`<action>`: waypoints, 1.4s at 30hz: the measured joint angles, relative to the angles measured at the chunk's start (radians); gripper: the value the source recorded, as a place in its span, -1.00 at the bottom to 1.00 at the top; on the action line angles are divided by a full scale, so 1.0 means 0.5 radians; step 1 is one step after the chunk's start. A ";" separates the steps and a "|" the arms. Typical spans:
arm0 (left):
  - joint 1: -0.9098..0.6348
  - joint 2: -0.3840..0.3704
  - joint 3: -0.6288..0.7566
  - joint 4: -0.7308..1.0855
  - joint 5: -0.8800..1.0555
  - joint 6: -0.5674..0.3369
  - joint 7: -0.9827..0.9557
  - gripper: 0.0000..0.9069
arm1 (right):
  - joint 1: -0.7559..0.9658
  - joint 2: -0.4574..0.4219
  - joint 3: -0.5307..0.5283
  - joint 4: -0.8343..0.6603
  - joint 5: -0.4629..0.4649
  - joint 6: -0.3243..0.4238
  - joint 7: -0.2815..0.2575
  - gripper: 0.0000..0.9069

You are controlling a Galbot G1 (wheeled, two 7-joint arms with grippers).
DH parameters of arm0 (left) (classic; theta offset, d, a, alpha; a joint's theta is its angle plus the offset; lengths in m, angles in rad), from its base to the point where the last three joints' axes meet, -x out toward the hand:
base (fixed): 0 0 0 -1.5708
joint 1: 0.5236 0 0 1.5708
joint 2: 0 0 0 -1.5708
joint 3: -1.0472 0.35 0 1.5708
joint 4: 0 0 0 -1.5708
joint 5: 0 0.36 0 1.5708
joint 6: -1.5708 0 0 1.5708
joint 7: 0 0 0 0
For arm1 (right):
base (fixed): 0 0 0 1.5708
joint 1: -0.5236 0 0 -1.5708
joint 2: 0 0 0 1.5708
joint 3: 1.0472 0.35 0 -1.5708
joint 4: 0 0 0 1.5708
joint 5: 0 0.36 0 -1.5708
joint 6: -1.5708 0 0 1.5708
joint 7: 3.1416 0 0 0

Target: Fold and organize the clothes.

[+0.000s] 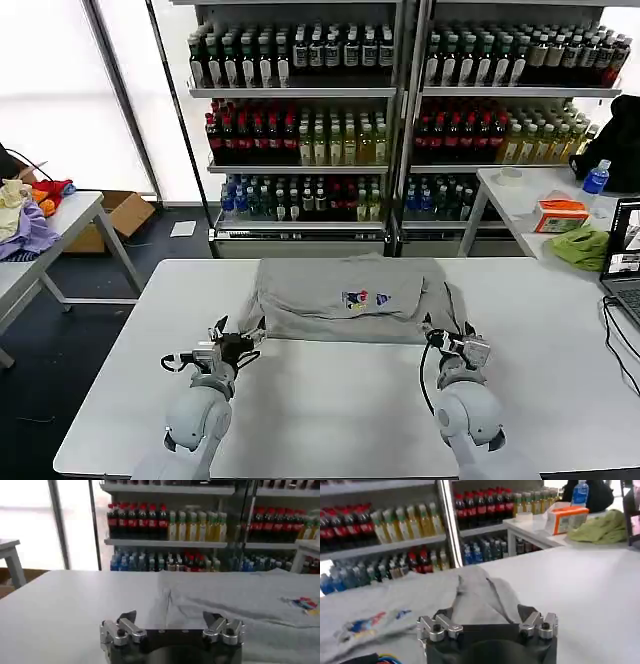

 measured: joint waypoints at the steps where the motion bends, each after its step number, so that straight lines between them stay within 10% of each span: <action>1: 0.000 0.000 0.003 0.007 0.006 0.001 0.002 1.00 | -0.004 -0.001 0.003 -0.005 -0.004 -0.005 0.001 1.00; 10: -0.025 -0.012 0.008 0.082 0.036 0.001 0.012 1.00 | -0.011 0.000 0.022 -0.068 -0.038 -0.018 -0.017 0.82; 15: -0.040 -0.010 0.006 0.132 0.045 0.000 0.013 -0.80 | -0.017 0.015 0.026 -0.116 -0.039 -0.008 -0.031 0.11; 17: -0.039 -0.010 0.007 0.145 0.050 -0.004 0.017 -0.98 | -0.023 0.020 0.028 -0.132 -0.042 0.004 -0.040 -0.44; 19: -0.035 -0.008 0.010 0.149 0.055 -0.009 0.023 -1.00 | -0.033 0.022 0.031 -0.148 -0.041 0.013 -0.048 -1.00; 42: 0.124 0.027 0.027 -0.005 0.159 -0.087 0.045 -1.00 | -0.224 -0.017 0.066 0.014 -0.045 0.016 -0.082 -1.00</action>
